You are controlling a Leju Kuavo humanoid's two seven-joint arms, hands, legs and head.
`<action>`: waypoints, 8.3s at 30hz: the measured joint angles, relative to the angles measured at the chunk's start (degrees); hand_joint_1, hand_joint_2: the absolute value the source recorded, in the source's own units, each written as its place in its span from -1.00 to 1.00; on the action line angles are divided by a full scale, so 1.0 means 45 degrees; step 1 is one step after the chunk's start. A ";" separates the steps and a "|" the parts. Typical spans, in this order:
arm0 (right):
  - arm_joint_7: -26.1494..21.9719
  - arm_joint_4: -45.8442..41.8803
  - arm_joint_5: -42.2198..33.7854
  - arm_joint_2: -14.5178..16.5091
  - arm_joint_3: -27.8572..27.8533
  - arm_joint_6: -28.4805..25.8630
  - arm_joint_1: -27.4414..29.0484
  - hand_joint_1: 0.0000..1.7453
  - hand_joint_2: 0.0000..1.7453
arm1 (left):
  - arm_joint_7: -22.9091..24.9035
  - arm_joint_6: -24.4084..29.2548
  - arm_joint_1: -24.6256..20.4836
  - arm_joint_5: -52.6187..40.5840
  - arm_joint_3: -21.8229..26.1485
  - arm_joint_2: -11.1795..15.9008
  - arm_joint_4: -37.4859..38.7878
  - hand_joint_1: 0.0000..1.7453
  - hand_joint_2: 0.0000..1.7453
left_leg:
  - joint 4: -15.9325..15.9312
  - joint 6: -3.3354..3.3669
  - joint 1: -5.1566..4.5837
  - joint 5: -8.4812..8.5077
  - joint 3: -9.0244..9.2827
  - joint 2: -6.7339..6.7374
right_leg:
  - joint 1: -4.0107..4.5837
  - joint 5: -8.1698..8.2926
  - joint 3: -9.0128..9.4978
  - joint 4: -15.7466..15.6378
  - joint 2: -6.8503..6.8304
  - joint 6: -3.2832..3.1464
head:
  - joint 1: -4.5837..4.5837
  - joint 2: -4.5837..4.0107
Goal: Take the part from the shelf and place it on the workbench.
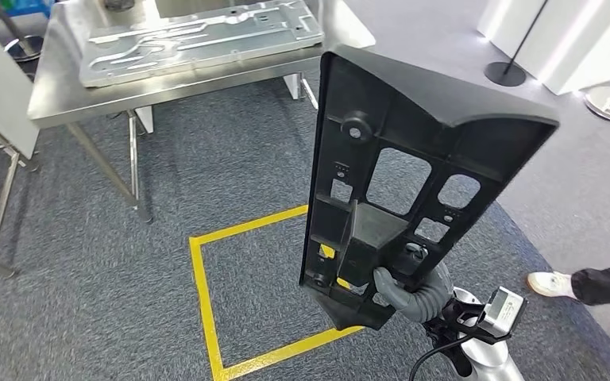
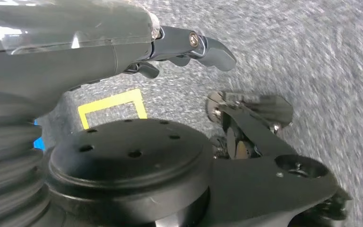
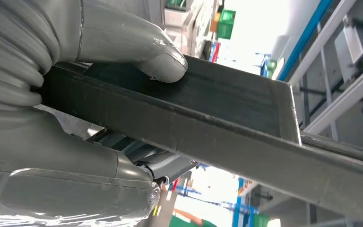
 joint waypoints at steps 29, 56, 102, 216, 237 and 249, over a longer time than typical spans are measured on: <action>0.0149 0.0386 -0.0239 0.0005 0.0007 -0.0042 -0.0362 0.62 1.00 | -0.0420 -0.0351 0.0044 0.0043 0.0023 0.0016 0.0000 -1.00 1.00 | 0.1053 0.0058 -0.0096 -0.0720 -0.0339 -0.0060 | 0.0055 -0.0180 0.0168 0.0024 0.0711 -0.0120 | 0.0000 0.0000; 0.0063 0.0038 -0.0055 -0.0005 -0.0029 -0.0232 0.0117 0.62 1.00 | -0.0465 -0.0505 0.0012 0.0018 0.0022 0.0033 -0.0005 -1.00 1.00 | -0.1376 0.0097 -0.0127 -0.0966 0.2228 -0.0065 | 0.0023 0.0282 -0.0312 0.0013 0.0766 -0.0064 | 0.0007 0.0000; 0.0040 0.0103 -0.0079 0.0011 -0.0120 0.0000 -0.0356 0.62 1.00 | -0.0506 -0.0499 0.0015 0.0016 0.0022 0.0035 -0.0005 -1.00 1.00 | -0.3101 0.0751 -0.0207 0.0946 0.1900 -0.0043 | -0.0005 -0.0948 -0.0303 0.1618 0.0786 0.0596 | 0.0021 0.0000; 0.2606 0.7592 0.9556 -0.3062 0.3010 -0.2368 -1.2732 0.62 1.00 | -0.1710 -0.0890 -0.0006 0.0140 0.0433 -0.0034 -0.0005 -1.00 1.00 | -0.1249 -0.0042 0.0054 0.0561 0.0621 -0.0013 | -0.0045 0.0724 -0.0504 -0.0080 0.0850 0.0139 | 0.0024 0.0000; 0.1354 1.7037 1.0930 -0.1306 0.7837 -0.5135 -1.3566 0.62 1.00 | -0.2675 -0.1071 -0.0003 0.0136 0.0287 -0.0163 -0.0005 -1.00 1.00 | -0.2735 0.0470 -0.0264 0.0844 0.1382 -0.0078 | 0.0179 0.1152 -0.1158 -0.0039 0.0767 0.0119 | 0.0024 0.0000; 0.1762 1.7746 1.1100 -0.1206 0.8063 -0.5055 -1.3640 0.62 1.00 | -0.2662 -0.0918 -0.0004 0.0090 0.0283 -0.0152 -0.0005 -1.00 1.00 | -0.2651 0.0123 0.0068 0.0982 0.1352 -0.0041 | 0.0046 0.0924 -0.0886 0.0018 0.0865 0.0297 | 0.0025 0.0000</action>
